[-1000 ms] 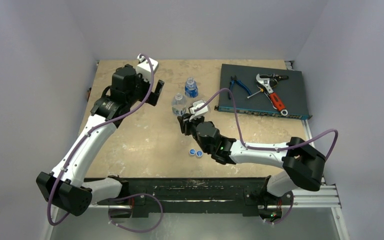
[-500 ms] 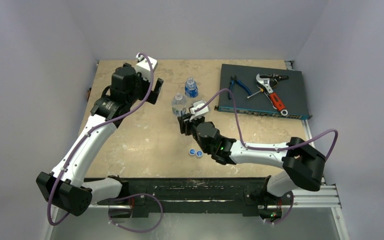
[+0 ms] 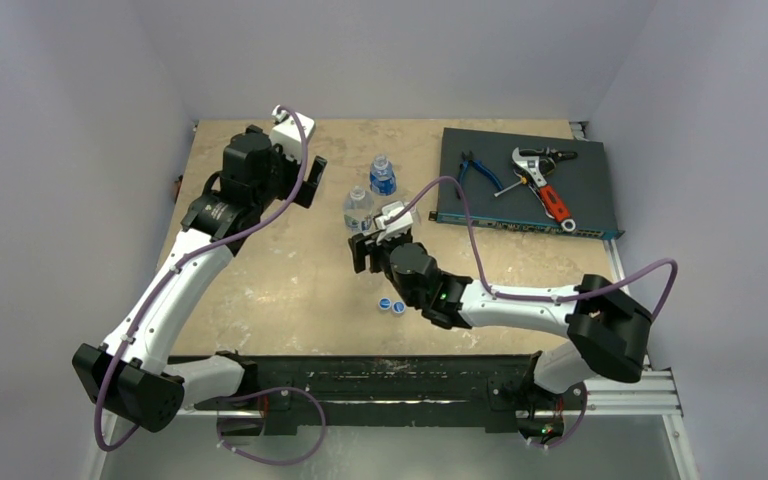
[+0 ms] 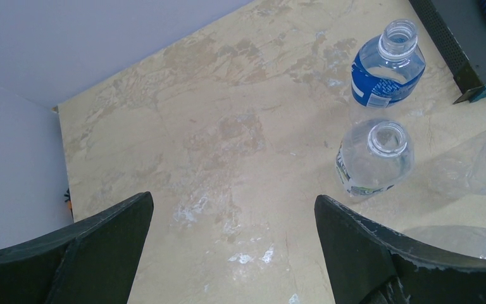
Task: Unscrew the bottle caps
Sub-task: Place the plastic bottle at the center of the board, then reset both arms
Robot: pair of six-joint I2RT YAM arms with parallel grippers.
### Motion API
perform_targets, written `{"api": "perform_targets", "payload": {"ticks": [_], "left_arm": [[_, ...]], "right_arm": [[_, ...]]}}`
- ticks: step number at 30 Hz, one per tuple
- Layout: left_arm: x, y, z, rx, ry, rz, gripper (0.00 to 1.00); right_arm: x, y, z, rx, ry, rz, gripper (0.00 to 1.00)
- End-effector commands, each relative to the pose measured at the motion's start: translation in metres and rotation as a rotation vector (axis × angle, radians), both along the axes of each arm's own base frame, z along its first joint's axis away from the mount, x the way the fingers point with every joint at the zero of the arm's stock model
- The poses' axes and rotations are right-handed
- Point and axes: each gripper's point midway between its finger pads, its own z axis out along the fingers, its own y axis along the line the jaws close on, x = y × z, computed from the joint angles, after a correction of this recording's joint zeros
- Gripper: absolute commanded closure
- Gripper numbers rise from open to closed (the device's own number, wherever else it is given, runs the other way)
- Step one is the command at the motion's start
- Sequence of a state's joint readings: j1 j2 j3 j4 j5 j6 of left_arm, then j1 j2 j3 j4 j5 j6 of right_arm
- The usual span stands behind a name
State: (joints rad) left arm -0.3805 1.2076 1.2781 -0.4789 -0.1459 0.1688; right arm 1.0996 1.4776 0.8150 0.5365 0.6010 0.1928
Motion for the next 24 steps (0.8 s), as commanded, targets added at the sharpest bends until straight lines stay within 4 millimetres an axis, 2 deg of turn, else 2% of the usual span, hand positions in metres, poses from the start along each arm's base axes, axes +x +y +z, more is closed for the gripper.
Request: {"api": "perform_targets", "payload": {"ticks": [1, 6, 8, 12, 15, 18, 20, 24], "left_arm": [[0.004, 0.004, 0.020, -0.008, -0.066, 0.016, 0.00], [0.008, 0.005, 0.024, -0.003, -0.074, 0.022, 0.00], [0.011, 0.008, 0.025, -0.005, -0.078, 0.029, 0.00], [0.025, 0.027, 0.022, -0.071, -0.066, 0.041, 0.00], [0.037, 0.048, 0.008, -0.129, -0.045, 0.037, 0.00], [0.045, 0.070, -0.022, -0.190, -0.040, 0.043, 0.00], [0.048, 0.080, -0.045, -0.242, -0.022, 0.048, 0.00], [0.047, 0.082, -0.089, -0.259, -0.052, 0.051, 0.00]], "right_arm": [[-0.001, 0.001, 0.053, 0.090, -0.058, 0.003, 0.24], [-0.005, -0.006, 0.081, 0.104, -0.074, 0.004, 0.11], [-0.010, -0.012, 0.104, 0.137, -0.090, 0.019, 0.07], [-0.013, -0.038, 0.148, 0.173, -0.128, -0.004, 0.02], [0.001, -0.075, 0.171, 0.211, -0.129, -0.069, 0.01], [0.026, -0.128, 0.174, 0.265, -0.094, -0.167, 0.01], [0.043, -0.165, 0.166, 0.278, -0.069, -0.257, 0.01], [0.070, -0.230, 0.122, 0.273, 0.010, -0.449, 0.01]]}}
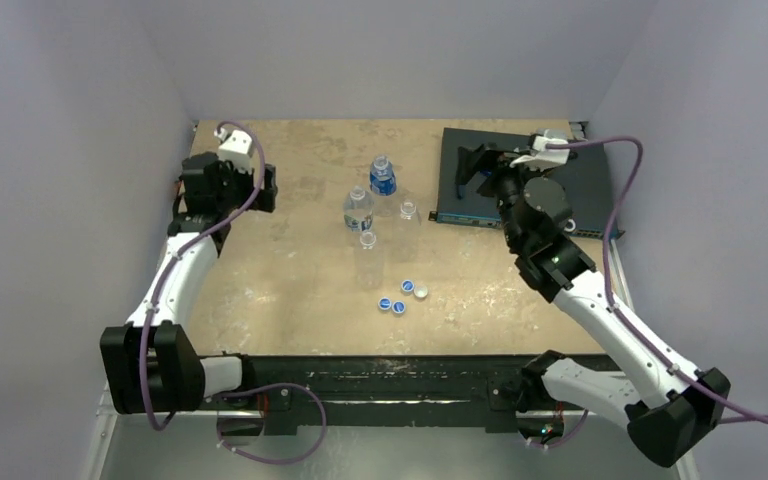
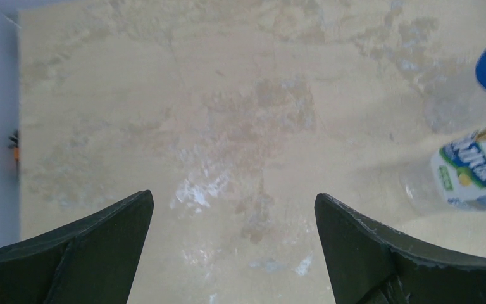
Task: Unscrew the bottle caps
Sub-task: Reset both arms
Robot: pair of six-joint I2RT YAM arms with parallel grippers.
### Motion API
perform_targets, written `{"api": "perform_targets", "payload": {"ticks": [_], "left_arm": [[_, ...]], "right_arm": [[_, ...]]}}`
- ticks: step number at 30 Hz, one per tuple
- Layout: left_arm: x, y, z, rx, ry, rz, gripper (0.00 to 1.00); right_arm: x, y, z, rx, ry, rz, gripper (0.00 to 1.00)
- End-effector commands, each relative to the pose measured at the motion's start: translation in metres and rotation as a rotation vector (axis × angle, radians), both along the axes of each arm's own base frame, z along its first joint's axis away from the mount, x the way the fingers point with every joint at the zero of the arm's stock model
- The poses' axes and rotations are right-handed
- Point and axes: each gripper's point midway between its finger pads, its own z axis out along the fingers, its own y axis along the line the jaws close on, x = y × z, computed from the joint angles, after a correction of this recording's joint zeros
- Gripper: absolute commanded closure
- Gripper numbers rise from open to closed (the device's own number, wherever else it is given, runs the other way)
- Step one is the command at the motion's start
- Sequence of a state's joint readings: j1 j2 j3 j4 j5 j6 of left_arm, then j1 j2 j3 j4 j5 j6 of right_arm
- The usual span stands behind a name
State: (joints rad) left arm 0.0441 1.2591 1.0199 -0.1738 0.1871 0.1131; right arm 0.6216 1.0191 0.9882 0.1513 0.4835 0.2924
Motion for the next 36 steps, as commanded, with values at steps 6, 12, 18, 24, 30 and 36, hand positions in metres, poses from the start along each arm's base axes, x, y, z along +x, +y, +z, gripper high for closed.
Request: {"api": "perform_targets", "payload": {"ticks": [6, 12, 18, 24, 30, 36], "left_arm": [[-0.006, -0.016, -0.060, -0.046, -0.158, -0.077, 0.00], [-0.015, -0.018, -0.092, -0.032, -0.179, -0.105, 0.00], [-0.019, -0.016, -0.112, -0.043, -0.239, -0.092, 0.00], [-0.024, -0.018, -0.117, -0.112, -0.344, -0.096, 0.00], [-0.033, -0.010, -0.130, -0.132, -0.366, -0.031, 0.00], [-0.039, -0.010, -0.133, -0.135, -0.407, -0.028, 0.00]], "right_arm": [[0.038, -0.138, -0.120, 0.100, 0.235, -0.415, 0.01], [0.048, -0.182, -0.177, -0.041, 0.255, -0.636, 0.01], [0.046, -0.192, -0.197, -0.099, 0.153, -0.641, 0.01], [0.056, -0.186, -0.185, -0.189, 0.076, -0.575, 0.01], [0.036, -0.179, -0.199, -0.208, 0.054, -0.511, 0.01], [0.040, -0.176, -0.214, -0.212, 0.037, -0.491, 0.01]]}}
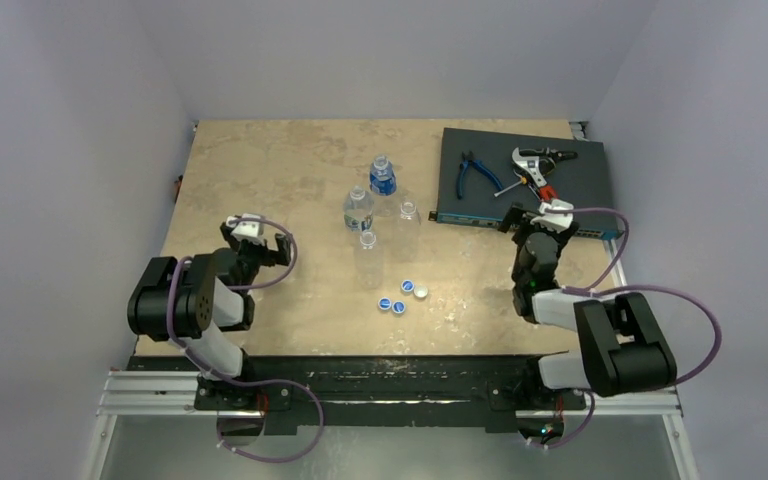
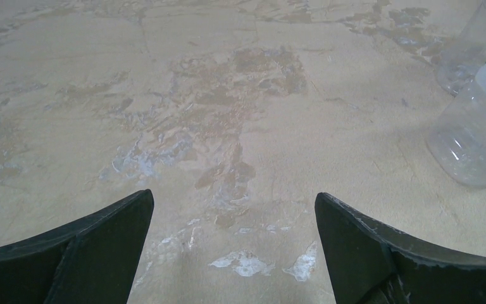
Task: Unscrew the bottle caps
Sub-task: Reset both arms
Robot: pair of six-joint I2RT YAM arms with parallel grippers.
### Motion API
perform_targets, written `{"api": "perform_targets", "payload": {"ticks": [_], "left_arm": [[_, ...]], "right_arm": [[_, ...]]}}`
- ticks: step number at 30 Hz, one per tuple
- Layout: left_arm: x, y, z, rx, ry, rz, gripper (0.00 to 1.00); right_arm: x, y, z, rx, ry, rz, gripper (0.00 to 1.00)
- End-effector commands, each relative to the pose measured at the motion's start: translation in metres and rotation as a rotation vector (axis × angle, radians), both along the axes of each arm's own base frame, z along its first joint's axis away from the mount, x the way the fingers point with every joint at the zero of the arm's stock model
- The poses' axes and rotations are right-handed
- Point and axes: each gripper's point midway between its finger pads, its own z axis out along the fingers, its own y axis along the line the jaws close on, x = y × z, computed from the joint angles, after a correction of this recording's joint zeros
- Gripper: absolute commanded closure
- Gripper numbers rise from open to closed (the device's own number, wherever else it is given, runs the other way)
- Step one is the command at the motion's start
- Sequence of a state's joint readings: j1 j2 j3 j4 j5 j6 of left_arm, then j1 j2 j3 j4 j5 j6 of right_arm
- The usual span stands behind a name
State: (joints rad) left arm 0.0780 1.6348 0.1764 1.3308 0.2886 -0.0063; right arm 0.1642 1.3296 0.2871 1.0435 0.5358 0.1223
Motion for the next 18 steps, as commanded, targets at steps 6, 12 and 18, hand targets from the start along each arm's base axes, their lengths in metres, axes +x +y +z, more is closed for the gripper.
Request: {"api": "perform_targets", "payload": {"ticks": [6, 12, 18], "left_arm": [[0.002, 0.007, 0.026, -0.023, -0.133, 0.050, 0.00], [0.025, 0.008, 0.010, 0.006, -0.022, 0.093, 0.00], [0.024, 0.008, 0.011, 0.007, -0.028, 0.092, 0.00]], "right_arm": [[0.015, 0.008, 0.003, -0.062, -0.100, 0.054, 0.01], [0.020, 0.006, -0.003, -0.020, -0.069, 0.057, 0.01], [0.017, 0.004, 0.002, -0.025, -0.093, 0.051, 0.01]]}}
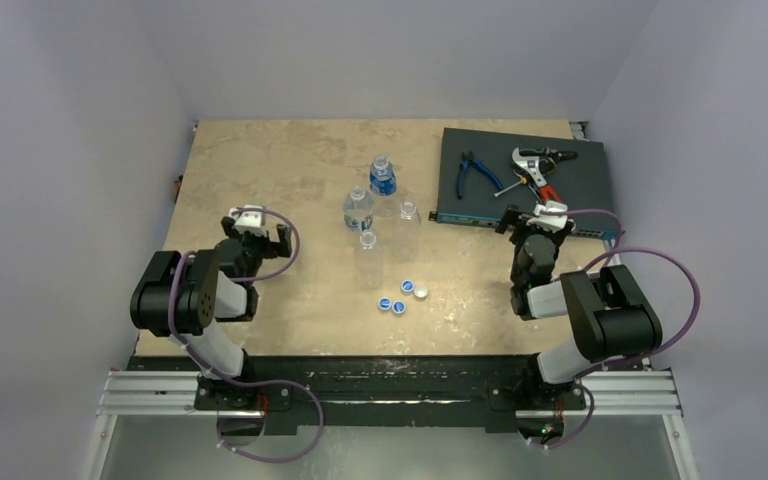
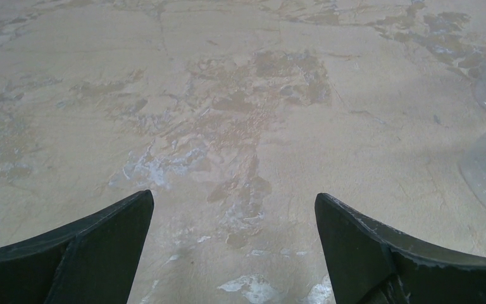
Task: Unscrew the bottle caps
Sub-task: Reset both arms
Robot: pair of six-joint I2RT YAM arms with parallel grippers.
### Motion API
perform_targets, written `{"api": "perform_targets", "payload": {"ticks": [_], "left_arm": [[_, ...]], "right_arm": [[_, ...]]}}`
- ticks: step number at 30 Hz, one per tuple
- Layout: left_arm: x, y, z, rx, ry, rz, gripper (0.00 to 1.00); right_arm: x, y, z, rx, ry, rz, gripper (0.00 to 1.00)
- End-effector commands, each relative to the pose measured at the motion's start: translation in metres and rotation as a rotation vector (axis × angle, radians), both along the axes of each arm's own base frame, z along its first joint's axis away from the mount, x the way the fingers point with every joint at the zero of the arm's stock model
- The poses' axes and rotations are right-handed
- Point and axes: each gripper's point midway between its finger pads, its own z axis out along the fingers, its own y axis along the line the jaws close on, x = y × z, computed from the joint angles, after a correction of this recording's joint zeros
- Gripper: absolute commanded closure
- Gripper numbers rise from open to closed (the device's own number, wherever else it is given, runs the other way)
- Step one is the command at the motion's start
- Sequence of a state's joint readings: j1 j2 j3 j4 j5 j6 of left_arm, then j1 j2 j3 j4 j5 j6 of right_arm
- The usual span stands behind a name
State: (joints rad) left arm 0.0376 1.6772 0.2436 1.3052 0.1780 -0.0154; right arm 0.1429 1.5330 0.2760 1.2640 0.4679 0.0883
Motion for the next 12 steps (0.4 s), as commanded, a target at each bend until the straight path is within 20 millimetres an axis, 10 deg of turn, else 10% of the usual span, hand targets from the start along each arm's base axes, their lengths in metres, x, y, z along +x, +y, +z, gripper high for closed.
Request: {"api": "perform_targets", "payload": {"ticks": [1, 12], "left_arm": [[0.0046, 0.0033, 0.0101, 0.003, -0.031, 0.022, 0.00], [0.0072, 0.0029, 0.0081, 0.020, -0.018, 0.045, 0.00]], "right_arm": [[0.0031, 0.0001, 0.0262, 0.005, -0.100, 0.006, 0.01], [0.0030, 0.0003, 0.0263, 0.003, -0.101, 0.006, 0.01]]}}
